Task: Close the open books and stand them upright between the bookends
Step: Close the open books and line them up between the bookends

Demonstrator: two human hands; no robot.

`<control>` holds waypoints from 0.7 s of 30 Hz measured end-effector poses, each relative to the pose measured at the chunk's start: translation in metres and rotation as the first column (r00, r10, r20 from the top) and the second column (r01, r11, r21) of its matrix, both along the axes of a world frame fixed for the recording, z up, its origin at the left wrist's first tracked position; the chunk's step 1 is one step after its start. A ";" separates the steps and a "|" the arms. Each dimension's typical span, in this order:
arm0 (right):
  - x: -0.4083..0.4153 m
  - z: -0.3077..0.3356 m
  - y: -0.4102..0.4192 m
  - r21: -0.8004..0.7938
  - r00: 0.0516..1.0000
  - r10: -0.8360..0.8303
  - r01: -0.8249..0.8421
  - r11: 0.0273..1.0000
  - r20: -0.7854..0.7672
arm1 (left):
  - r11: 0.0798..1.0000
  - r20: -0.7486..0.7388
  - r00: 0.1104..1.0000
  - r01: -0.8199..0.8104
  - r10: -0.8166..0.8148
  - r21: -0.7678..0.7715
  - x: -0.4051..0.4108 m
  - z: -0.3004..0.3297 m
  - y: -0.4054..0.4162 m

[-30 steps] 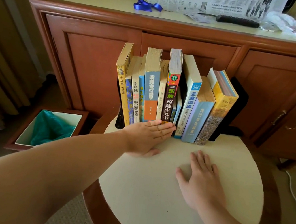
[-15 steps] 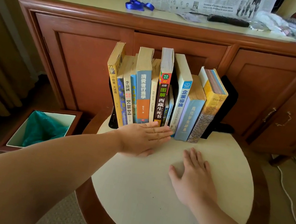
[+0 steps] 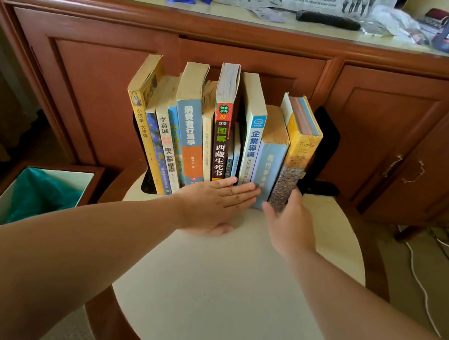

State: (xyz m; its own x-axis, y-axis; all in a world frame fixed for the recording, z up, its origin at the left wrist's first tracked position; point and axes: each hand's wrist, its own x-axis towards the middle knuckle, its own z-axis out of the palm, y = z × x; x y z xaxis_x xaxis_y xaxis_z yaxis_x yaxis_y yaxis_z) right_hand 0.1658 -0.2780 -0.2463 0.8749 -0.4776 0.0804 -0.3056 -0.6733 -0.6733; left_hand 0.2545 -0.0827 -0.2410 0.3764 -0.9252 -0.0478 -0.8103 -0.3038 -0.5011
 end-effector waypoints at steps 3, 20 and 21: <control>0.011 0.002 -0.002 0.009 1.000 -0.021 0.021 1.000 0.000 | 1.000 -0.020 1.000 -0.016 0.016 0.000 0.003 -0.001 -0.002; 0.025 -0.002 -0.017 -0.037 0.998 0.039 -0.041 0.998 -0.049 | 0.968 -0.079 0.991 0.087 -0.108 -0.234 0.005 -0.018 0.008; 0.025 -0.002 -0.021 -0.025 0.997 0.053 -0.054 0.998 -0.053 | 0.938 -0.100 0.983 0.116 -0.157 -0.325 0.003 -0.019 0.013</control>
State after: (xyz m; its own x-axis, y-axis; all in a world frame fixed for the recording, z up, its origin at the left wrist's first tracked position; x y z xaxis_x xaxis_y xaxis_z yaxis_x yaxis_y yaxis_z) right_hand 0.1910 -0.2994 -0.2485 0.9025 -0.4283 0.0459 -0.3029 -0.7067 -0.6394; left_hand 0.2571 -0.0701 -0.2601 0.2553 -0.9418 0.2187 -0.9040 -0.3127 -0.2915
